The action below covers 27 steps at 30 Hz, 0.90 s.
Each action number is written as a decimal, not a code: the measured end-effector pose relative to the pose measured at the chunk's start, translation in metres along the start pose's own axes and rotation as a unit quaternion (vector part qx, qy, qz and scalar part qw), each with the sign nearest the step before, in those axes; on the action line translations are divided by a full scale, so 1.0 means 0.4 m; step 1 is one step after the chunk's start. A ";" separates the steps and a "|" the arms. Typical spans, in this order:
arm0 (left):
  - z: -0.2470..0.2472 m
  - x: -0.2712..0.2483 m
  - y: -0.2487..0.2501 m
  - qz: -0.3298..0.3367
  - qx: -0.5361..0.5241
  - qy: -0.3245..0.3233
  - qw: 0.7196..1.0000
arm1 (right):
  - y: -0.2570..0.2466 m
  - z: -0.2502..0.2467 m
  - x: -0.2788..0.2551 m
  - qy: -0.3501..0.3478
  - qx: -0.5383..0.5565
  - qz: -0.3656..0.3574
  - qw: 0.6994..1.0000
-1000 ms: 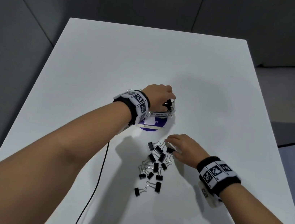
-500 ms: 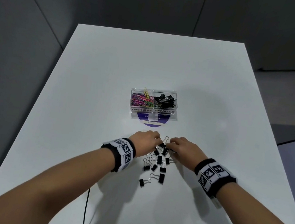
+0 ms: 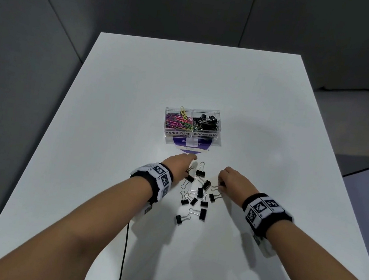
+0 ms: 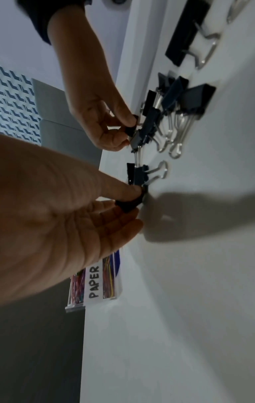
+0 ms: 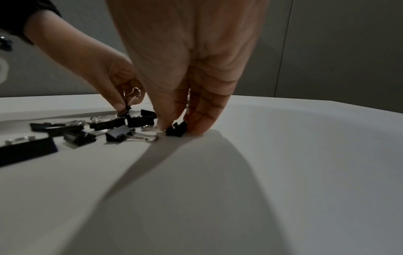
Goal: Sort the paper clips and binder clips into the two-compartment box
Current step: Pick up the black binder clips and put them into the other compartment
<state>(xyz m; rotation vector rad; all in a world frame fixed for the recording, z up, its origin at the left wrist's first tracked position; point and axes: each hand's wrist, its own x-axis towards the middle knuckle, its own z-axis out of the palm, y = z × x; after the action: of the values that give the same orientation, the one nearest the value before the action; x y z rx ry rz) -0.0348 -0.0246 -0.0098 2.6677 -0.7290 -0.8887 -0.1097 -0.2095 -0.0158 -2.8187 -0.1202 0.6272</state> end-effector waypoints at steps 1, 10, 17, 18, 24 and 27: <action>0.000 -0.002 -0.002 -0.004 -0.001 -0.006 1.000 | -0.002 0.003 -0.004 0.002 -0.005 -0.003 1.000; -0.012 -0.044 -0.021 -0.017 0.025 0.044 0.999 | -0.019 0.005 -0.016 -0.012 -0.071 0.003 0.997; -0.008 -0.075 -0.054 -0.027 0.018 0.016 0.999 | -0.011 -0.022 -0.006 -0.059 0.015 0.067 0.996; -0.005 -0.079 -0.058 -0.020 0.012 0.034 0.999 | -0.013 -0.023 -0.011 -0.068 0.010 0.069 0.995; 0.010 -0.089 -0.053 -0.008 0.014 0.060 0.998 | -0.015 -0.023 -0.018 -0.048 0.077 0.102 0.991; 0.019 -0.087 -0.046 -0.043 0.007 0.051 0.998 | -0.044 -0.035 -0.011 -0.037 0.163 0.089 0.982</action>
<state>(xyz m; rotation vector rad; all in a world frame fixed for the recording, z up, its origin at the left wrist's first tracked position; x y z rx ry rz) -0.0563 0.0089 -0.0053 2.7514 -0.6042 -0.7645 -0.1081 -0.1963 0.0028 -2.5071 0.2049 0.7179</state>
